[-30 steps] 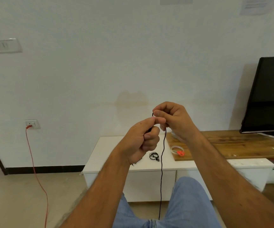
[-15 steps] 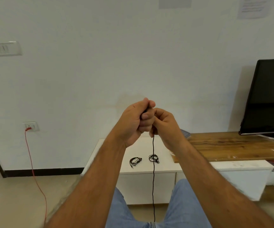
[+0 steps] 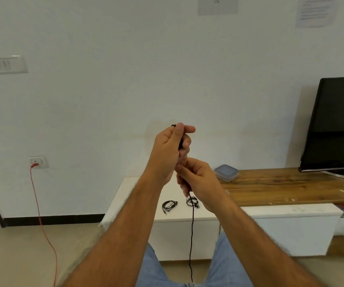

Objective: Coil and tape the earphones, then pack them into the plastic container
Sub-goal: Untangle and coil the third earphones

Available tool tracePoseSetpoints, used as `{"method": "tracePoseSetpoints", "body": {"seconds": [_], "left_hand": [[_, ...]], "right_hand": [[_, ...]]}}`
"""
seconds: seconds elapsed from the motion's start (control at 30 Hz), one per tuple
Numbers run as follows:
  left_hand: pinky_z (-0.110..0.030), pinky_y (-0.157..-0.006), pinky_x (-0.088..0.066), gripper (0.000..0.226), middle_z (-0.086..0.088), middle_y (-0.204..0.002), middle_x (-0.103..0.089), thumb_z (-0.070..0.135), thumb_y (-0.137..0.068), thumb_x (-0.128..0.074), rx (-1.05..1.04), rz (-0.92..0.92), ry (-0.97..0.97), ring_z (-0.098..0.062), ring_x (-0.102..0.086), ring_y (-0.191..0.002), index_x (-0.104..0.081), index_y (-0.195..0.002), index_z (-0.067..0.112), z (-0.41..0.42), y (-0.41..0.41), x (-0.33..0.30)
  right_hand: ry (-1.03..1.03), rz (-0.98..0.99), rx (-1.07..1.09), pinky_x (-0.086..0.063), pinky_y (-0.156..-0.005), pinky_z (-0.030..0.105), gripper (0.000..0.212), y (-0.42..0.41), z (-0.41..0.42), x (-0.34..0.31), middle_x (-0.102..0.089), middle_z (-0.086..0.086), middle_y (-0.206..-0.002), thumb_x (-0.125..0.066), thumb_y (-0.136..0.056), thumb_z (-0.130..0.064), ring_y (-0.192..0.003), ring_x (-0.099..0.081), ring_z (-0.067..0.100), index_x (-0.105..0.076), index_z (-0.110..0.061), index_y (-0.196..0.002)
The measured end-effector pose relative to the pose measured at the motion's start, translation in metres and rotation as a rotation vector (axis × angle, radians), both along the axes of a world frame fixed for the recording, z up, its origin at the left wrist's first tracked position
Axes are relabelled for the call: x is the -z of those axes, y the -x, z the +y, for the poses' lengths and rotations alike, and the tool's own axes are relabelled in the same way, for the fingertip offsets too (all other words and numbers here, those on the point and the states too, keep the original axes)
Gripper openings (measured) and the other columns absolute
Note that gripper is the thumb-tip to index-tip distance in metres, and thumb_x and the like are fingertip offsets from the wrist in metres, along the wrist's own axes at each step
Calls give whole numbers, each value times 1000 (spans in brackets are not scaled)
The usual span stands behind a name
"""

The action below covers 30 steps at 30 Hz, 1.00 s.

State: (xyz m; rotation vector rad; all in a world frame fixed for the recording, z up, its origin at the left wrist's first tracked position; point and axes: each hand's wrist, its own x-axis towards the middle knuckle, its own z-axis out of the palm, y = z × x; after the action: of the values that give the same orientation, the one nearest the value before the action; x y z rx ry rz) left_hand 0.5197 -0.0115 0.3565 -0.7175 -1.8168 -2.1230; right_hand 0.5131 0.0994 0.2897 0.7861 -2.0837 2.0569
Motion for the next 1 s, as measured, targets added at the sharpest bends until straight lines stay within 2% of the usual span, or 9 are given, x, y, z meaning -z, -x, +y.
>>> {"method": "tracePoseSetpoints", "body": {"seconds": [0.17,0.33,0.47,0.6,0.7,0.8,1.0], "left_hand": [[-22,-48,-42,33,2,-62,-59,24,-106,-36,-131,55,139,-10,-50,-50,-65,-96,11,-2,8,-3],[-26,-54,-54,32,-4,-68,-67,23,-106,-37,-135,26,246,-16,-64,-57,-64,-99,8,-13,15,0],[-31,-59,-58,32,-5,-68,-70,24,-105,-38,-203,27,449,-20,-67,-60,-63,-93,9,-17,20,11],[-24,-47,-43,36,3,-54,-59,27,-105,-37,-217,7,567,-16,-51,-46,-62,-85,12,-17,20,22],[-20,-46,-31,40,6,-51,-47,30,-106,-34,-115,-76,478,-11,-37,-47,-57,-79,12,-15,17,24],[-19,-44,-23,44,6,-52,-39,35,-107,-30,6,-147,388,-10,-26,-47,-52,-76,13,-13,12,22],[-22,-46,-19,54,2,-57,-33,51,-104,-21,240,-299,262,-13,-19,-51,-54,-81,14,-7,5,22]], "right_hand": [[-51,-25,43,-42,-48,28,13,-2,3,-4,-50,1,-56,-59,-97,-16,-49,-44,15,-68,-8,-92],[-54,-24,65,-41,-47,28,15,-6,14,-9,-49,1,-54,-62,-94,-12,-46,-44,13,-65,-12,-80],[-128,-1,75,-43,-48,27,11,-8,26,-16,-50,-3,-51,-62,-93,-10,-45,-44,11,-65,-4,-85],[-264,108,158,-45,-51,27,10,-6,38,-31,-56,-7,-57,-64,-91,-12,-51,-46,7,-67,-10,-81],[-344,228,209,-46,-55,36,10,-3,44,-44,-60,2,-63,-65,-91,-16,-56,-47,10,-69,-12,-83],[-330,316,220,-51,-57,40,9,0,45,-52,-69,5,-73,-64,-92,-14,-58,-51,13,-68,-14,-85],[-239,339,193,-50,-55,25,8,13,44,-54,-66,-6,-65,-61,-93,-5,-61,-59,6,-68,-8,-90]]}}
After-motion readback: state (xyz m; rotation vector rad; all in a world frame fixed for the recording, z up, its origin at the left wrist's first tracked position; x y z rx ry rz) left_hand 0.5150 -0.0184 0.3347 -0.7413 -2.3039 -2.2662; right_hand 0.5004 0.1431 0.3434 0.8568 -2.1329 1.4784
